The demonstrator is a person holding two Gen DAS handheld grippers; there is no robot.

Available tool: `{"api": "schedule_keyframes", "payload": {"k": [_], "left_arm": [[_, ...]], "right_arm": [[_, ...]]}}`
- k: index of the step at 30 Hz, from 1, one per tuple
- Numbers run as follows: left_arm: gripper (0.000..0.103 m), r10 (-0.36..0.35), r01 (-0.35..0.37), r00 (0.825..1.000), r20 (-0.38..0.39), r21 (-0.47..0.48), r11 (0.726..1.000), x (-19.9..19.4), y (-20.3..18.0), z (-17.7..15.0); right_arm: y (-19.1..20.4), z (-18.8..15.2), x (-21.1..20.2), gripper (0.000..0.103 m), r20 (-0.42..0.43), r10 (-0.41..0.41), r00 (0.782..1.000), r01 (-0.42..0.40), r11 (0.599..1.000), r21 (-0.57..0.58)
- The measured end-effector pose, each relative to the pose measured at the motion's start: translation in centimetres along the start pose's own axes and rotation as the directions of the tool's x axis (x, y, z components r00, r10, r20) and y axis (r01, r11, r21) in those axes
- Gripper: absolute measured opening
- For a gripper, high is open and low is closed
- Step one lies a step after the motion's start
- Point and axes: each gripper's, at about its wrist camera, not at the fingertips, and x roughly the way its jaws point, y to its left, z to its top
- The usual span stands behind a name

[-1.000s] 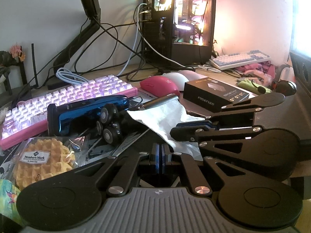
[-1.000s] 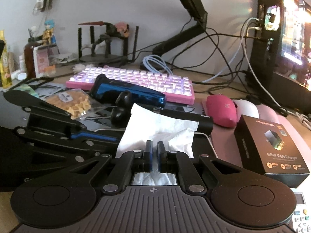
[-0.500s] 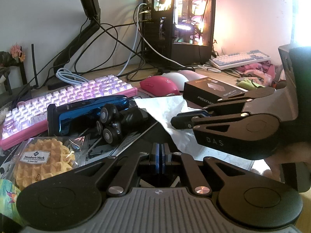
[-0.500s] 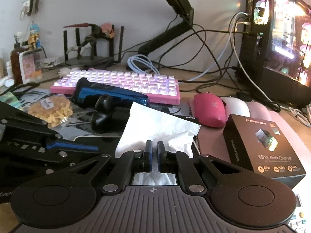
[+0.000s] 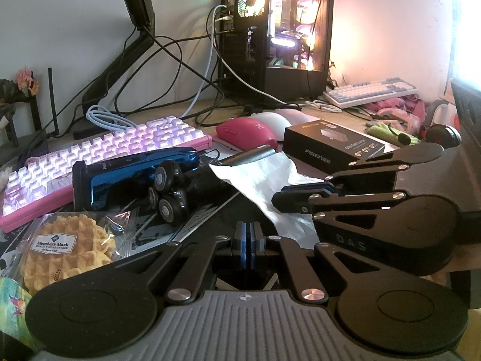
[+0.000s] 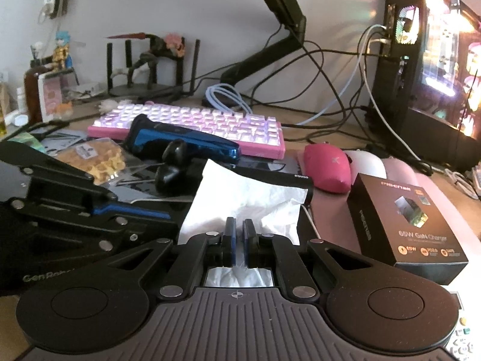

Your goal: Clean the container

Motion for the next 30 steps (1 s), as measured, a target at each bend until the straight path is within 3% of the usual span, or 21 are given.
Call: {"api": "schedule_keyframes", "payload": {"k": [9, 19, 30], "left_arm": [[0.008, 0.001, -0.001, 1.0, 0.0, 0.002, 1.0, 0.0, -0.1, 0.1], [0.008, 0.001, -0.001, 1.0, 0.0, 0.005, 1.0, 0.0, -0.4, 0.0], [0.008, -0.001, 0.001, 1.0, 0.001, 0.002, 1.0, -0.1, -0.6, 0.0]], "right_arm": [[-0.8, 0.5, 0.0, 0.008, 0.0, 0.037, 0.999, -0.037, 0.999, 0.035], [-0.6, 1.1, 2.1, 0.008, 0.001, 0.023, 1.0, -0.023, 1.0, 0.008], [0.4, 1.6, 1.9, 0.008, 0.0, 0.031, 1.0, -0.031, 1.0, -0.001]]}}
